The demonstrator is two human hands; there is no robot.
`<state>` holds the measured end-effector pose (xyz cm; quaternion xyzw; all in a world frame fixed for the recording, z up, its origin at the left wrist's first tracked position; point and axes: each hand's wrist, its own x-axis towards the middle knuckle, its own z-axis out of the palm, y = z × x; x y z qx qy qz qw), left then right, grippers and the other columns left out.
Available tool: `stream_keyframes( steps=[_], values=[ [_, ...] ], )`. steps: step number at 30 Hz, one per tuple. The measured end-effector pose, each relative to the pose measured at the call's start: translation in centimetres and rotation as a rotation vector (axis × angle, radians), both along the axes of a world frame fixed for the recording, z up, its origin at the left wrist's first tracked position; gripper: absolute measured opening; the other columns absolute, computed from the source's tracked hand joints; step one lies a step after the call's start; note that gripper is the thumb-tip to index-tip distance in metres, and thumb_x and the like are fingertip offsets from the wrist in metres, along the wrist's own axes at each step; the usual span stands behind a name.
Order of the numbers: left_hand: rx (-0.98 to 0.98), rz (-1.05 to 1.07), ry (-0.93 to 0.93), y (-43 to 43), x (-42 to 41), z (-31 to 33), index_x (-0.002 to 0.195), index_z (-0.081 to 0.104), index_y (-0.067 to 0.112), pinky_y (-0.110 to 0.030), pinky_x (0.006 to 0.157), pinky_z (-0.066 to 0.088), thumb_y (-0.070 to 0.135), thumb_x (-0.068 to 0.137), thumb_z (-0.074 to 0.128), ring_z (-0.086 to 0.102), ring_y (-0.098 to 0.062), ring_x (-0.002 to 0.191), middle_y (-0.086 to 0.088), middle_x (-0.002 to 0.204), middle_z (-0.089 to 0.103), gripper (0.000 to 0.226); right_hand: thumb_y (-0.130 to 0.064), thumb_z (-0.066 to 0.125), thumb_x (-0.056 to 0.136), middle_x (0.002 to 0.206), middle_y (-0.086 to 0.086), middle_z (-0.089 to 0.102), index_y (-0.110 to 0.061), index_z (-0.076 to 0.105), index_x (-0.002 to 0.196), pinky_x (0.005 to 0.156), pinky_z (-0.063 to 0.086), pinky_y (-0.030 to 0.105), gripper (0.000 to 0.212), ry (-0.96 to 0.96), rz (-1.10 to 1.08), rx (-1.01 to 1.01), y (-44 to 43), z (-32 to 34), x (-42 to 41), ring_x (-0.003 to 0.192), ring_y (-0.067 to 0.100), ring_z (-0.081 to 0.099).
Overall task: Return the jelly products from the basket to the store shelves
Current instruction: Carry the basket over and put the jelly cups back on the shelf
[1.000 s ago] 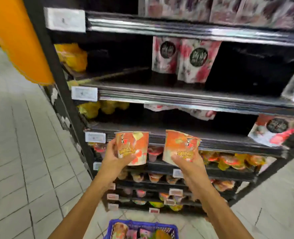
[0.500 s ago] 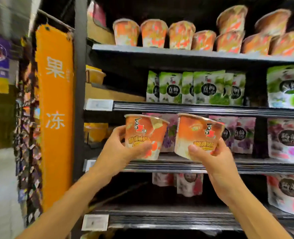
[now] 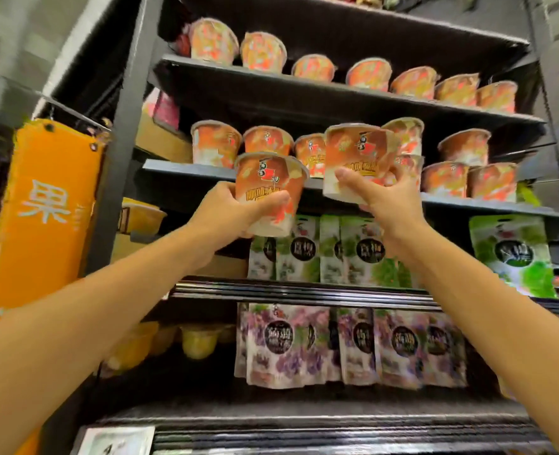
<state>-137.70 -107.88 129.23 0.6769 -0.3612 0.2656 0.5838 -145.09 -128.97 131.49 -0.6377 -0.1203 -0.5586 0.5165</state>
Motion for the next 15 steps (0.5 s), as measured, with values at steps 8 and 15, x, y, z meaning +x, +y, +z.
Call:
stream_keyframes(
  steps=[8,15],
  values=[
    [0.012,-0.029,0.015,-2.5,3.0,3.8,0.117,0.063,0.022,-0.040,0.095,0.053,0.070,0.057,0.077,0.068,-0.014,0.101,0.004,0.107,0.073,0.078,-0.050,0.084,0.068,0.126,-0.003,0.054,-0.018,0.037,0.145,0.087,0.036,0.023,0.095,-0.113,-0.223,0.013,-4.0,12.5,3.9,0.105,0.006,0.048],
    [0.010,-0.031,-0.015,-3.4,4.7,5.7,0.119,0.062,0.021,-0.044,0.096,0.052,0.078,0.047,0.075,0.069,-0.016,0.101,0.004,0.107,0.074,0.092,-0.055,0.084,0.064,0.142,0.009,0.046,-0.014,0.025,0.145,0.103,0.040,0.045,0.108,0.049,-0.296,0.017,-6.5,16.4,8.3,0.129,0.028,0.047]
  ],
)
